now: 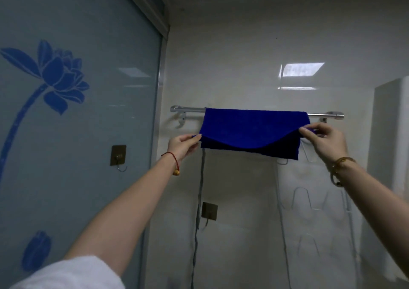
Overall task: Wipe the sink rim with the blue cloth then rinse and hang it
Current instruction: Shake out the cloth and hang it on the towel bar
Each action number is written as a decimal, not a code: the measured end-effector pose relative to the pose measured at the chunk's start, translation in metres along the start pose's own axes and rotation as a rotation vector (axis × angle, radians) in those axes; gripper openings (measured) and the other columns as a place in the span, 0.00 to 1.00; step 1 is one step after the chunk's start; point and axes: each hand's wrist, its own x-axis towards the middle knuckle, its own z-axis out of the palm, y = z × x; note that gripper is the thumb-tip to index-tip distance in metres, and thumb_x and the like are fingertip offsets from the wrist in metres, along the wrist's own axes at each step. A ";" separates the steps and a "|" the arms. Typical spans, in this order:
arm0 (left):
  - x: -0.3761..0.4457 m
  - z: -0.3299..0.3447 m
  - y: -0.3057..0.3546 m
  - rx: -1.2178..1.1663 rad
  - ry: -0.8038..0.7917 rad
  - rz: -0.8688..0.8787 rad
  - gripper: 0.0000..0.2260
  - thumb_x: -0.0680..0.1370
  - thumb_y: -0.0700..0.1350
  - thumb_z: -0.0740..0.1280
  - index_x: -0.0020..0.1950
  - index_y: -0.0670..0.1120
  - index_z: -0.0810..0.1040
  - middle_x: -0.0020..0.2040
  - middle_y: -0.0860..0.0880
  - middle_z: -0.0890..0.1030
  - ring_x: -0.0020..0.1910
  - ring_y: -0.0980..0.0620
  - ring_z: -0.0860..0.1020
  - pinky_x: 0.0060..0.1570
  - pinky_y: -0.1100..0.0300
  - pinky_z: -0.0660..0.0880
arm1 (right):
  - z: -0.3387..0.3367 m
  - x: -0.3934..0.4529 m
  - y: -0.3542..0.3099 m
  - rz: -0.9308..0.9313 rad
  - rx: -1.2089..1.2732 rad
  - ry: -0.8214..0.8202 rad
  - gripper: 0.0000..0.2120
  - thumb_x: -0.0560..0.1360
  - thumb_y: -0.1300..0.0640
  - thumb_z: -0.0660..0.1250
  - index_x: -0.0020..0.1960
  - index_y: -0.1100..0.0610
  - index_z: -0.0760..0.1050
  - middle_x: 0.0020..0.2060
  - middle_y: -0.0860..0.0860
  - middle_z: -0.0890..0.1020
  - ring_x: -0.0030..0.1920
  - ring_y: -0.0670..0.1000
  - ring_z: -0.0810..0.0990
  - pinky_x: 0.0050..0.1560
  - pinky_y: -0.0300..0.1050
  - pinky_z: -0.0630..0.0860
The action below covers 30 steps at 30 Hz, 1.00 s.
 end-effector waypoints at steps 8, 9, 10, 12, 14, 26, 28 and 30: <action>0.019 0.021 -0.033 -0.143 0.032 -0.069 0.09 0.75 0.30 0.70 0.50 0.41 0.82 0.54 0.40 0.83 0.48 0.49 0.84 0.44 0.63 0.82 | 0.028 -0.030 0.056 0.293 0.256 0.101 0.11 0.76 0.56 0.68 0.51 0.64 0.79 0.51 0.56 0.81 0.56 0.58 0.79 0.62 0.54 0.76; 0.025 0.023 -0.035 -0.136 0.058 -0.073 0.11 0.74 0.29 0.69 0.54 0.41 0.80 0.56 0.39 0.82 0.47 0.49 0.83 0.43 0.63 0.81 | 0.032 -0.028 0.061 0.322 0.292 0.118 0.12 0.77 0.55 0.67 0.53 0.65 0.78 0.51 0.56 0.81 0.57 0.57 0.78 0.61 0.54 0.76; 0.030 0.025 -0.036 -0.128 0.087 -0.076 0.15 0.75 0.29 0.69 0.60 0.40 0.77 0.59 0.39 0.80 0.48 0.47 0.83 0.45 0.61 0.81 | 0.036 -0.025 0.066 0.357 0.326 0.148 0.12 0.78 0.56 0.65 0.55 0.65 0.76 0.52 0.56 0.79 0.58 0.58 0.78 0.59 0.53 0.77; 0.041 0.028 -0.039 -0.133 0.105 -0.080 0.22 0.76 0.31 0.68 0.69 0.41 0.69 0.65 0.38 0.75 0.54 0.43 0.81 0.51 0.56 0.79 | 0.043 -0.018 0.073 0.422 0.399 0.213 0.10 0.79 0.59 0.62 0.59 0.60 0.68 0.55 0.58 0.76 0.56 0.58 0.79 0.50 0.49 0.80; 0.051 0.029 -0.041 -0.124 0.059 -0.073 0.27 0.77 0.35 0.69 0.74 0.43 0.64 0.69 0.40 0.71 0.57 0.43 0.79 0.50 0.54 0.79 | 0.048 -0.009 0.079 0.432 0.401 0.243 0.14 0.78 0.62 0.61 0.62 0.56 0.63 0.54 0.56 0.74 0.53 0.56 0.79 0.44 0.47 0.80; 0.078 0.022 -0.088 0.002 0.038 0.158 0.14 0.76 0.43 0.73 0.56 0.42 0.73 0.55 0.41 0.82 0.52 0.46 0.83 0.48 0.54 0.82 | 0.069 0.007 0.118 0.354 0.263 0.289 0.07 0.77 0.55 0.66 0.47 0.52 0.67 0.45 0.49 0.76 0.51 0.53 0.78 0.56 0.53 0.78; 0.078 0.021 -0.094 -0.001 0.022 0.188 0.10 0.76 0.43 0.73 0.55 0.44 0.77 0.52 0.44 0.83 0.50 0.50 0.83 0.43 0.61 0.81 | 0.069 0.006 0.120 0.332 0.284 0.275 0.06 0.77 0.53 0.66 0.49 0.52 0.70 0.46 0.48 0.76 0.51 0.52 0.78 0.55 0.50 0.78; 0.080 0.021 -0.098 -0.014 -0.006 0.193 0.09 0.75 0.43 0.73 0.54 0.47 0.79 0.52 0.47 0.83 0.48 0.55 0.83 0.41 0.65 0.80 | 0.069 0.006 0.121 0.305 0.278 0.241 0.10 0.77 0.52 0.66 0.54 0.55 0.72 0.48 0.49 0.78 0.52 0.51 0.79 0.56 0.49 0.77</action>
